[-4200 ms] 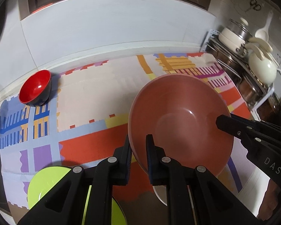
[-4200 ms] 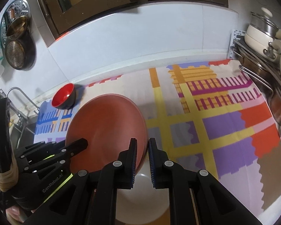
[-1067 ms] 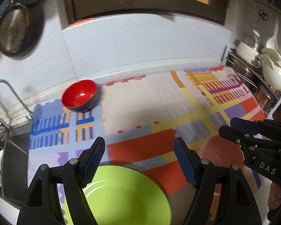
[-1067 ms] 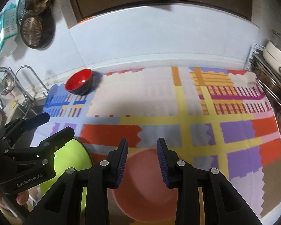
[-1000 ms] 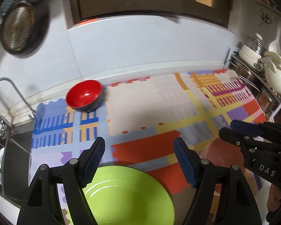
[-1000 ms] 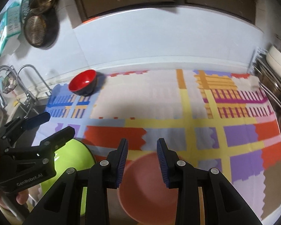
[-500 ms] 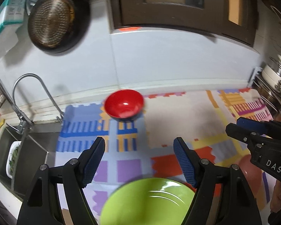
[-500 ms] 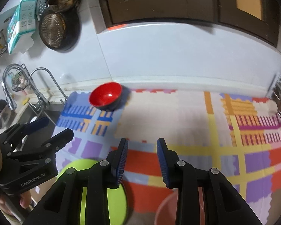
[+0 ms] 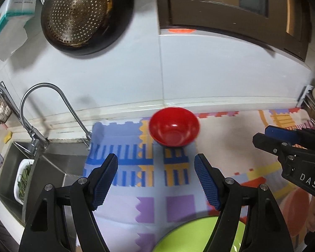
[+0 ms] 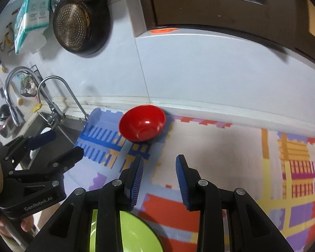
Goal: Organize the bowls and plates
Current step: 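Move both grippers to the red bowl rim and close them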
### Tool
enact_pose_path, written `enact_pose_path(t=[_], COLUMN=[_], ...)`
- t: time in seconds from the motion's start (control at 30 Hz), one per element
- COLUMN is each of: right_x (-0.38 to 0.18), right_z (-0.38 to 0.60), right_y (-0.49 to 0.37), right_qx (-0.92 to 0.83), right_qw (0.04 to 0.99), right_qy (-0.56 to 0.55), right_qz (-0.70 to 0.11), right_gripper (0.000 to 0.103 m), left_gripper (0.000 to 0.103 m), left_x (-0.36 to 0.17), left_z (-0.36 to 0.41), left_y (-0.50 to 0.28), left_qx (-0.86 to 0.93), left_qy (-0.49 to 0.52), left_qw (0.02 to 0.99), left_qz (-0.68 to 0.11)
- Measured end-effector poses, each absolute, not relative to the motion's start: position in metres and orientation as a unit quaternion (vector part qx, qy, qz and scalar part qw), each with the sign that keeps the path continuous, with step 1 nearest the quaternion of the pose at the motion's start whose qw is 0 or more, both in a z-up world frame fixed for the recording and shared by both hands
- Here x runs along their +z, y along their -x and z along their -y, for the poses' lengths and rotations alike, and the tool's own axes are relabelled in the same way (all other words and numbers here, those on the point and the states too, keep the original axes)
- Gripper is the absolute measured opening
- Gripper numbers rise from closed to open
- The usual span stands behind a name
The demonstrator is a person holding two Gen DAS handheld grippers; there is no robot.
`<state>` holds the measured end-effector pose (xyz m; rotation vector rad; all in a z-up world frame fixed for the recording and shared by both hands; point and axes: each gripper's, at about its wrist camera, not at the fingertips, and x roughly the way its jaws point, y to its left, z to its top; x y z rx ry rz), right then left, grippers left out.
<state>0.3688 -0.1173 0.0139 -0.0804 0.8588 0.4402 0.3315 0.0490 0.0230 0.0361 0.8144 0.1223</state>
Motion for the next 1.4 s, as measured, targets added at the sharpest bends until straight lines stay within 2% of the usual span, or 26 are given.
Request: enact_pose_path(t=[0.63,1.17,1.4], right_x=[-0.031,-0.078,-0.088], right_z=[0.060,0.043,0.039], right_y=[-0.469,-0.520,-0.527], right_qx=[0.207,0.204,0.206], right_qw=[0.860,0.827,0.822], right_qy=[0.070,0.050,0.050], right_qz=[-0.461,-0.521,-0.528], right_gripper=[0.033,0.033,0.027], left_gripper=[0.073,0.052,0.033], left_x=[-0.030,-0.089,-0.103], left_z=[-0.099,-0.103,-0.098], left_y=[-0.432,-0.491,-0.501], left_qx=[0.043,0.018,0.006], left_qy=[-0.005,0.002,0.011], left_qw=[0.898,0.868,0.855], left_qz=[-0.437,-0.496,-0.518])
